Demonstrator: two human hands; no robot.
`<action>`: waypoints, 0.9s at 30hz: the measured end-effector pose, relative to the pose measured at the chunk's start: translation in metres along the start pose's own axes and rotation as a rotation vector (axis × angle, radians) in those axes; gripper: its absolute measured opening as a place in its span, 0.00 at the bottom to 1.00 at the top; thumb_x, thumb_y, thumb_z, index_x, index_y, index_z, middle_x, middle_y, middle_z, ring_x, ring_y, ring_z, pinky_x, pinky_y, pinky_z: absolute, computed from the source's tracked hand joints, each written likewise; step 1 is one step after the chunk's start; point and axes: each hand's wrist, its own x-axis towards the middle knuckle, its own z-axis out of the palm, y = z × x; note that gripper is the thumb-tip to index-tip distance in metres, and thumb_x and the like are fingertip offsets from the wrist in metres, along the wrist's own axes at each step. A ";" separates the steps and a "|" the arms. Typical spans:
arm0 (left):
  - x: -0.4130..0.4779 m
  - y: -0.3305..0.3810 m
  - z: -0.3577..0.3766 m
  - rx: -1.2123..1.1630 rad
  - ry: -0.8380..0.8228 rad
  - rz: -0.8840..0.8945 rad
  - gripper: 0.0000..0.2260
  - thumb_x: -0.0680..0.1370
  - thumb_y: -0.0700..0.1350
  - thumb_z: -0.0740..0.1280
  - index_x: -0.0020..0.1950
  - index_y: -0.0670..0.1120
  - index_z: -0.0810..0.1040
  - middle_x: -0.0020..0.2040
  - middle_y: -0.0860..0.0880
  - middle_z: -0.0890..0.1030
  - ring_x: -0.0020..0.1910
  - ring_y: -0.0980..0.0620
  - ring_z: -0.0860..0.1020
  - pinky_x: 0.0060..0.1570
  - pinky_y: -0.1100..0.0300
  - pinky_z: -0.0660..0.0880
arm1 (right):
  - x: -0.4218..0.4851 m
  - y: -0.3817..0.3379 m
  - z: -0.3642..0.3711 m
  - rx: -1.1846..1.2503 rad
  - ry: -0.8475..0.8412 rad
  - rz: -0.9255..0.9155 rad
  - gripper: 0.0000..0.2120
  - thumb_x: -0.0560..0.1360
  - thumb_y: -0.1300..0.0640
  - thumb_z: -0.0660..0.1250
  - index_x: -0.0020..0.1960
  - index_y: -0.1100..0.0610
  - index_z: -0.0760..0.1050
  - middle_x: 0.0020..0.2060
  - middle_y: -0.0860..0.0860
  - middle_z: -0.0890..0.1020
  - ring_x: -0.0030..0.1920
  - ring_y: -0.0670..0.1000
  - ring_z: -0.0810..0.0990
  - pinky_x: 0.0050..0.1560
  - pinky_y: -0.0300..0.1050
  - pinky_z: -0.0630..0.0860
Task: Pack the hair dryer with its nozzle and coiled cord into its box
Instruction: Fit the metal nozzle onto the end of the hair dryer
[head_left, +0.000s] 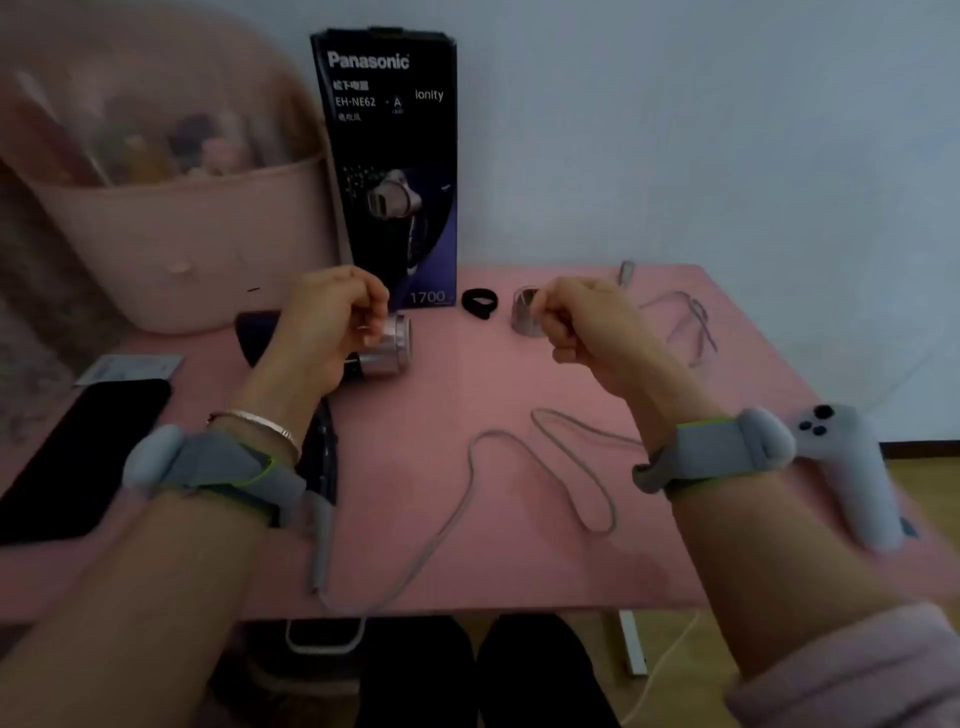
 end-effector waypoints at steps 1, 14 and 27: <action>-0.004 -0.002 -0.002 0.073 0.021 0.017 0.15 0.69 0.30 0.53 0.31 0.44 0.73 0.21 0.52 0.75 0.19 0.57 0.69 0.20 0.69 0.63 | -0.005 0.001 0.000 -0.036 0.005 -0.012 0.14 0.73 0.65 0.52 0.32 0.57 0.71 0.16 0.46 0.67 0.18 0.44 0.60 0.21 0.33 0.58; 0.027 -0.046 -0.016 1.584 -0.028 0.273 0.42 0.63 0.48 0.74 0.72 0.40 0.57 0.65 0.35 0.65 0.64 0.35 0.64 0.63 0.45 0.61 | 0.025 0.050 -0.007 -0.283 0.394 -0.029 0.16 0.72 0.65 0.55 0.29 0.53 0.73 0.24 0.50 0.71 0.27 0.49 0.66 0.31 0.44 0.63; 0.050 -0.055 0.013 1.730 -0.147 0.366 0.36 0.61 0.52 0.72 0.65 0.43 0.63 0.60 0.38 0.70 0.59 0.38 0.68 0.57 0.47 0.65 | 0.079 0.071 -0.022 -0.572 0.458 -0.073 0.14 0.72 0.58 0.64 0.55 0.63 0.73 0.55 0.62 0.77 0.55 0.61 0.74 0.51 0.46 0.68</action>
